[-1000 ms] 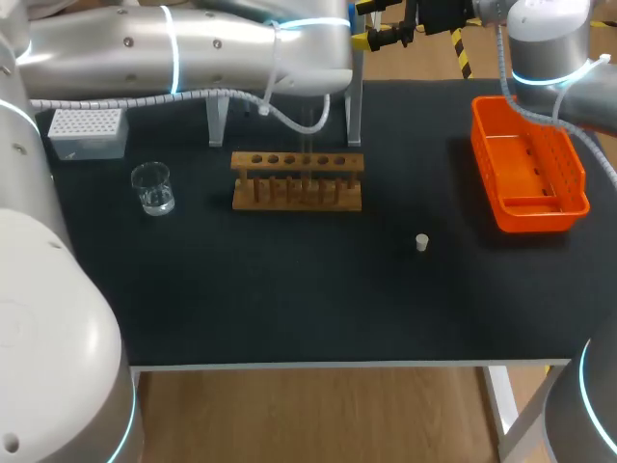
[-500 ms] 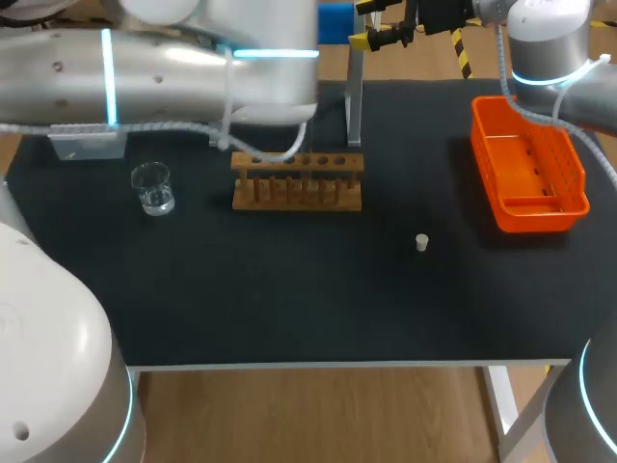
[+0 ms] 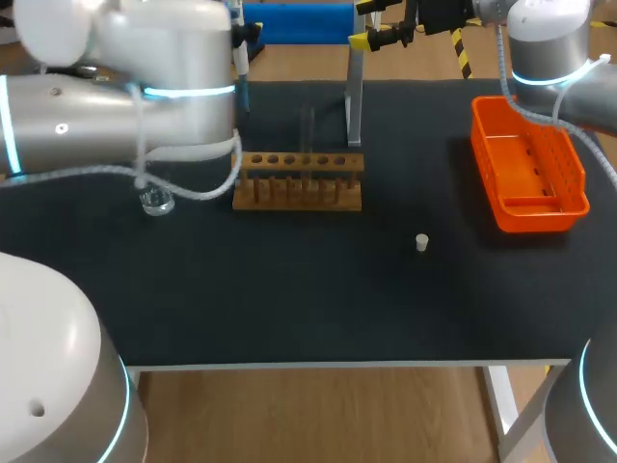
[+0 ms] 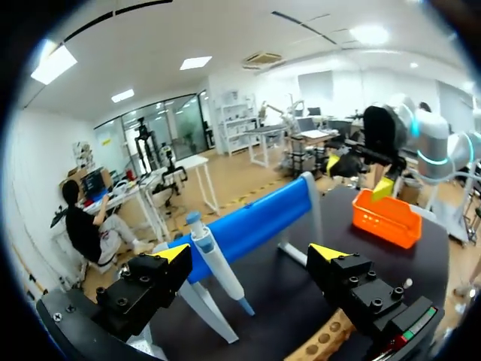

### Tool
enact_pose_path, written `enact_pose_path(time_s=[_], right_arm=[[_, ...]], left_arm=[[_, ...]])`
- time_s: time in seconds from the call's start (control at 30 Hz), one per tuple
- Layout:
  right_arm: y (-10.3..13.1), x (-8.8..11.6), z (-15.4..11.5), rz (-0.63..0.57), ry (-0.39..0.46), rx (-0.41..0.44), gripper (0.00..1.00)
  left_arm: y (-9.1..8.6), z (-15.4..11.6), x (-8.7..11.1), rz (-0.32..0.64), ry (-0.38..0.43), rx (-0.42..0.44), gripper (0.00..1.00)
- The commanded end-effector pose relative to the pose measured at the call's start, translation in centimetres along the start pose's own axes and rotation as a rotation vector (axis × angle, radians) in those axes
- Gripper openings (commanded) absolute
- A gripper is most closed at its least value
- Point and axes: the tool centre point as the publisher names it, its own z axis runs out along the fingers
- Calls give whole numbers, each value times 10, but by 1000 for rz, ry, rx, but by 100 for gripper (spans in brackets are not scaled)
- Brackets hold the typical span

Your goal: Invert the test tube, pick up the pipette, mount the tip to pipette, aspirate from beaker and dispense into the tube, eject the tip, return the pipette, and cap with the stopper.

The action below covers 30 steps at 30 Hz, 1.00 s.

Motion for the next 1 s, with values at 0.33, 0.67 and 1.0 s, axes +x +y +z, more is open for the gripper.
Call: enact_pose_path(time_s=[0.33, 0.67, 1.0], right_arm=[[0, -1, -1, 0, 4, 2, 100], [0, -1, -1, 0, 4, 2, 100], [0, -1, -1, 0, 4, 2, 100]], left_arm=[[13, -21, 16, 119, 619, 184, 100], [15, -23, 19, 123, 650, 175, 100], [15, -23, 19, 123, 650, 175, 100]])
